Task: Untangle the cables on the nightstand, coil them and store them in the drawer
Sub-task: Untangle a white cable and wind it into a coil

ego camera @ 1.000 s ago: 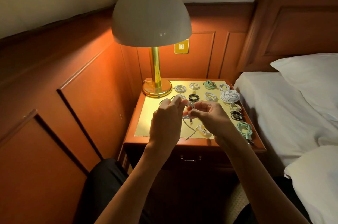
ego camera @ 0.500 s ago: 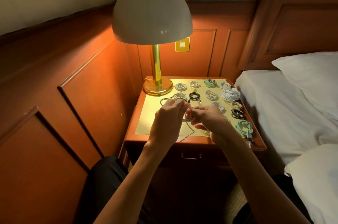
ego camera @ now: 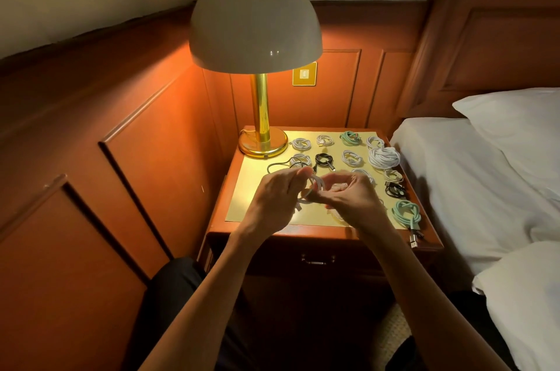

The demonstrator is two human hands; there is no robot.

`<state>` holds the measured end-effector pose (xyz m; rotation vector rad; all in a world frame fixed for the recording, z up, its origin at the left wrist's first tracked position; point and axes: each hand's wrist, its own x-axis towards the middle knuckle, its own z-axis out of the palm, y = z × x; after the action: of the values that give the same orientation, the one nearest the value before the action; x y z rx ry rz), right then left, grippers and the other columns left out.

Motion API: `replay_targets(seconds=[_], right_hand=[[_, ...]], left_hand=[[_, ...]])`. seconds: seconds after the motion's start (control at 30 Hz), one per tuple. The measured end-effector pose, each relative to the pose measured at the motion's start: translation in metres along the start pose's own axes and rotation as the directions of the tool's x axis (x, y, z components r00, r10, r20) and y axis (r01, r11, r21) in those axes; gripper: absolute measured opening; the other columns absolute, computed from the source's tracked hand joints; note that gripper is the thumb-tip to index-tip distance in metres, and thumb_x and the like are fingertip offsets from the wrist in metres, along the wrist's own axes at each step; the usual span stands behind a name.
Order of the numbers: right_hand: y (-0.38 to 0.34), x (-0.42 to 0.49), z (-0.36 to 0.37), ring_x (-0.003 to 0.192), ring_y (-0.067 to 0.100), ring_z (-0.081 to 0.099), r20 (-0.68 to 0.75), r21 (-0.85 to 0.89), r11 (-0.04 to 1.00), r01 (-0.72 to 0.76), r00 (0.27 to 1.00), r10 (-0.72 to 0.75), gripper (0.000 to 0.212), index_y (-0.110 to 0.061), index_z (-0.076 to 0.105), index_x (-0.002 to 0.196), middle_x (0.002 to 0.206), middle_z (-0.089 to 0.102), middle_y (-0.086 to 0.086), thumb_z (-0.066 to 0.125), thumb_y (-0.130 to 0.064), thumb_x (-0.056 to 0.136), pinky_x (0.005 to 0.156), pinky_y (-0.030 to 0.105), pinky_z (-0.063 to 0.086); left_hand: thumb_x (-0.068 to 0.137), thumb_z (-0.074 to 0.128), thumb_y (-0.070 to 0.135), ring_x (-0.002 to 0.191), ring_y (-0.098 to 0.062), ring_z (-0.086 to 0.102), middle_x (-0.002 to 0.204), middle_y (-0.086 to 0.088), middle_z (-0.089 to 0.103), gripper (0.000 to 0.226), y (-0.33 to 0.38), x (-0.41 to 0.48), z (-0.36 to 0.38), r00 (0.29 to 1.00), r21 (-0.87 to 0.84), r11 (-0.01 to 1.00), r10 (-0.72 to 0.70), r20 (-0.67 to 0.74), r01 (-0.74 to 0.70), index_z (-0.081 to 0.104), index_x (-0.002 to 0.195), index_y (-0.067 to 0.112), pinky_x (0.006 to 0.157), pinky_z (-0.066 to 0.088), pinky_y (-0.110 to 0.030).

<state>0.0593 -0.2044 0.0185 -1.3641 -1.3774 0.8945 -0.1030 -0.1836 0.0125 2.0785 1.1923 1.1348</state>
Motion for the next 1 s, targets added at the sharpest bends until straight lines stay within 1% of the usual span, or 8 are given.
replay_targets(seconds=[0.13,0.23,0.4,0.5,0.57,0.7,0.83,1.0], right_hand=[[0.012,-0.004,0.002,0.089,0.009,0.055,-0.165,-0.481,0.652,0.586,0.67,-0.724,0.044,-0.019,0.072,0.114,0.116,0.048,0.005,0.086,-0.034,0.075,0.06,0.018,0.049],[0.008,-0.009,0.004,0.086,0.012,0.057,-0.192,-0.464,0.541,0.702,0.516,-0.835,0.013,-0.01,0.077,0.1,0.105,0.058,0.01,0.075,-0.015,0.088,0.064,0.019,0.049],[-0.014,-0.019,0.019,0.101,0.008,0.067,-0.436,0.112,0.903,0.415,0.837,-0.331,0.011,-0.029,0.073,0.102,0.104,0.072,-0.008,0.065,-0.031,0.096,0.077,0.028,0.056],[-0.024,-0.018,0.018,0.092,0.013,0.072,-0.249,0.583,0.806,0.103,0.967,0.056,0.022,-0.017,0.075,0.102,0.095,0.074,-0.006,0.059,-0.032,0.099,0.064,0.033,0.06],[-0.027,-0.015,0.011,0.078,0.015,0.07,-0.167,0.65,0.759,-0.028,0.97,0.179,0.022,-0.013,0.074,0.102,0.084,0.072,-0.003,0.061,-0.03,0.097,0.061,0.032,0.059],[-0.019,-0.013,-0.007,0.075,0.023,0.07,-0.173,0.518,0.855,0.026,0.982,0.076,0.015,-0.009,0.074,0.1,0.084,0.075,0.005,0.069,-0.02,0.09,0.06,0.032,0.059],[-0.009,-0.013,-0.022,0.068,0.026,0.071,-0.057,0.343,0.934,0.095,0.995,-0.081,0.019,-0.013,0.074,0.098,0.089,0.077,0.007,0.07,-0.025,0.084,0.053,0.032,0.058],[0.004,-0.006,-0.024,0.073,0.002,0.071,-0.031,-0.328,0.879,0.345,0.926,-0.375,0.015,-0.029,0.075,0.102,0.094,0.077,-0.009,0.073,-0.028,0.087,0.063,0.021,0.058]], left_hand=[[0.106,0.039,0.036,0.05,-0.004,0.056,0.065,0.01,0.06,0.037,0.009,0.001,-0.009,0.998,-0.108,0.993,-0.035,0.058,0.041,0.06,0.077,0.03,0.047,0.044,-0.02],[0.104,0.038,0.038,0.05,-0.006,0.051,0.062,0.008,0.052,0.041,0.013,0.002,-0.012,0.997,-0.19,0.982,0.001,0.079,0.015,0.06,0.083,0.011,0.045,0.043,-0.022],[0.1,0.038,0.044,0.059,-0.008,0.057,0.066,0.015,0.055,0.031,0.028,0.006,-0.015,0.993,-0.093,0.989,0.115,0.005,-0.114,0.053,0.077,0.031,0.054,0.048,-0.027],[0.103,0.042,0.035,0.066,-0.009,0.063,0.075,0.008,0.061,0.028,0.02,0.011,-0.016,0.978,0.063,0.976,0.21,-0.015,-0.209,0.06,0.085,0.024,0.056,0.052,-0.021],[0.105,0.045,0.03,0.066,-0.01,0.064,0.076,0.006,0.063,0.027,0.012,0.011,-0.018,0.977,0.105,0.973,0.211,-0.03,-0.207,0.065,0.089,0.019,0.055,0.051,-0.018],[0.106,0.042,0.032,0.055,-0.011,0.057,0.065,0.009,0.056,0.035,0.007,0.008,-0.024,0.996,-0.033,0.998,0.059,-0.063,-0.062,0.058,0.079,0.017,0.051,0.05,-0.033],[0.105,0.037,0.036,0.04,-0.003,0.042,0.052,0.014,0.043,0.037,0.015,0.008,-0.032,0.981,-0.414,0.894,-0.192,-0.01,0.171,0.049,0.075,0.019,0.042,0.036,-0.019],[0.105,0.036,0.037,0.044,-0.003,0.032,0.057,0.009,0.034,0.042,0.021,0.007,-0.023,0.958,-0.601,0.753,-0.276,0.081,0.268,0.044,0.069,0.018,0.042,0.033,-0.017]])
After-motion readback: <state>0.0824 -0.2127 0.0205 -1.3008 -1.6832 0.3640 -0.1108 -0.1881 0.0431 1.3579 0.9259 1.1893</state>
